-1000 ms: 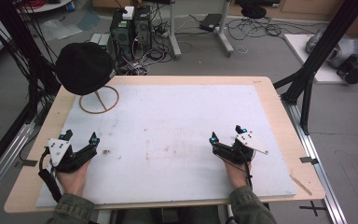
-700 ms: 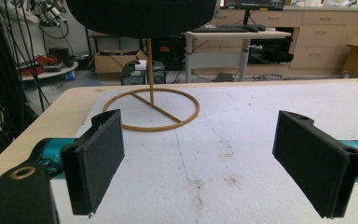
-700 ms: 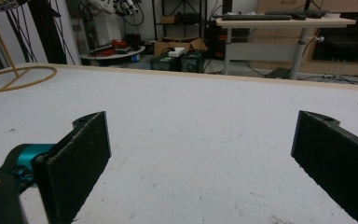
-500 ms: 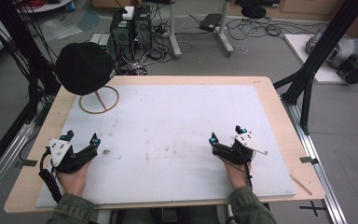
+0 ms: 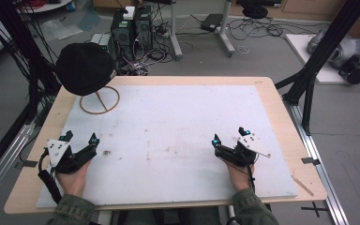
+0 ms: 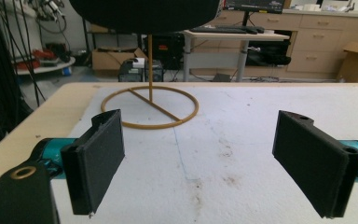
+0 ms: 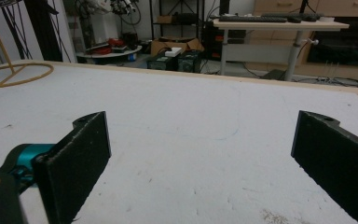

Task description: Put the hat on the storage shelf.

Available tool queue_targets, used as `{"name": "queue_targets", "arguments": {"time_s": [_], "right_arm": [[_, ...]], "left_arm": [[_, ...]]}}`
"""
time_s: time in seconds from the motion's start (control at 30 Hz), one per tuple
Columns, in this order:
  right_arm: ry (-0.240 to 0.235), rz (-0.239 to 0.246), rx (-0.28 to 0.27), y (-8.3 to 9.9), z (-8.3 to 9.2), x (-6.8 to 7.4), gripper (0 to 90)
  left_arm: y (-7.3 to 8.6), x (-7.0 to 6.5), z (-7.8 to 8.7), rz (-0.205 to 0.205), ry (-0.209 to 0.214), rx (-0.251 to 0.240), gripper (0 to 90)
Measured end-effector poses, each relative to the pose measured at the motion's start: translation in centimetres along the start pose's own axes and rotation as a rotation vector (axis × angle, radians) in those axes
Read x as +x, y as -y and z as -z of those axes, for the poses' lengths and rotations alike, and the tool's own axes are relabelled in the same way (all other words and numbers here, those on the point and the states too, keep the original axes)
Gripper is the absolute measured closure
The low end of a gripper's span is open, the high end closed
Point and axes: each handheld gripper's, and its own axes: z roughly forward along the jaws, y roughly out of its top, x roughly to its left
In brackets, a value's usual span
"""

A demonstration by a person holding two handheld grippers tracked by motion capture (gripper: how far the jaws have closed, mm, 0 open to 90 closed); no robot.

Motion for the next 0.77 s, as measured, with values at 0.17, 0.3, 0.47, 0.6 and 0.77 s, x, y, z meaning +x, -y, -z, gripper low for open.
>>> {"name": "queue_targets", "arguments": {"time_s": [0.17,0.3,0.47,0.6,0.77], "right_arm": [[-0.003,0.003,0.001,0.04,-0.03,0.02,3.7],[0.001,0.001,0.005,0.05,-0.04,0.0,3.7],[0.001,-0.001,0.009,0.07,-0.05,0.01,3.7],[0.008,-0.003,0.017,0.09,-0.06,-0.06,3.7],[0.014,-0.003,0.035,0.13,-0.13,-0.38,3.7]], "left_arm": [[0.04,-0.22,-0.03,-0.019,0.01,0.007,16.9],[0.04,-0.07,-0.03,-0.009,0.008,0.008,16.9],[0.07,-0.16,-0.07,-0.015,0.011,0.014,16.9],[0.07,-0.53,-0.07,-0.072,-0.001,-0.002,16.9],[0.05,-0.76,-0.09,-0.093,0.023,-0.009,16.7]]}}
